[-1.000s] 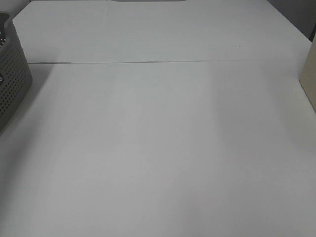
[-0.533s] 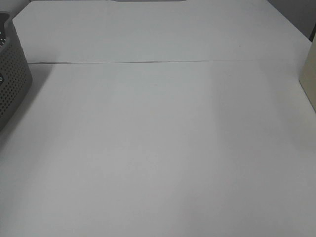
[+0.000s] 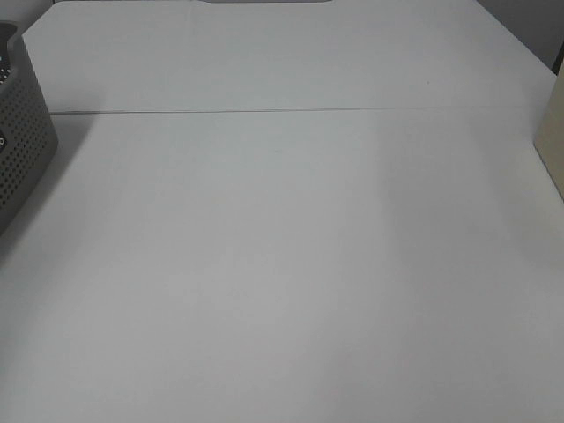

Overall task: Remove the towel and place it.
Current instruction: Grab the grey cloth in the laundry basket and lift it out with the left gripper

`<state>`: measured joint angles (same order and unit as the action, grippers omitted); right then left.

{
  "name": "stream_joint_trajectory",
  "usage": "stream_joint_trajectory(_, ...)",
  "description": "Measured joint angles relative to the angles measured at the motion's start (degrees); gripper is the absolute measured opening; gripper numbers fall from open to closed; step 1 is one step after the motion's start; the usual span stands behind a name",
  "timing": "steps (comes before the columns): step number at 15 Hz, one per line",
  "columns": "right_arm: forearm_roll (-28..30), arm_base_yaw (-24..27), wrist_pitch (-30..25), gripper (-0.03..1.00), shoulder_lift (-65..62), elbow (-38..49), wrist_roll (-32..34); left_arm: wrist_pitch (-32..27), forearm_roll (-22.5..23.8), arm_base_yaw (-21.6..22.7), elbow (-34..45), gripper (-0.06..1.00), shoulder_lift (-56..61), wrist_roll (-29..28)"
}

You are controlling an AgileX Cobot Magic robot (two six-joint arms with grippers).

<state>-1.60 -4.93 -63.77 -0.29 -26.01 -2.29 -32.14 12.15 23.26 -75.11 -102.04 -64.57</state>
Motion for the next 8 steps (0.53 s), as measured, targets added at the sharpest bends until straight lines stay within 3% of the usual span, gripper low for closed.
stream_joint_trajectory(3, 0.00, 0.00, 0.00, 0.64, 0.00, 0.00, 0.06, 4.58, 0.00, 0.00, 0.00, 0.72, -3.44, -3.72)
stream_joint_trajectory(8, 0.00, 0.00, 0.00, 0.64, 0.00, 0.00, 0.06, 5.39, 0.63, 0.00, 0.00, 0.72, -7.85, -7.28)
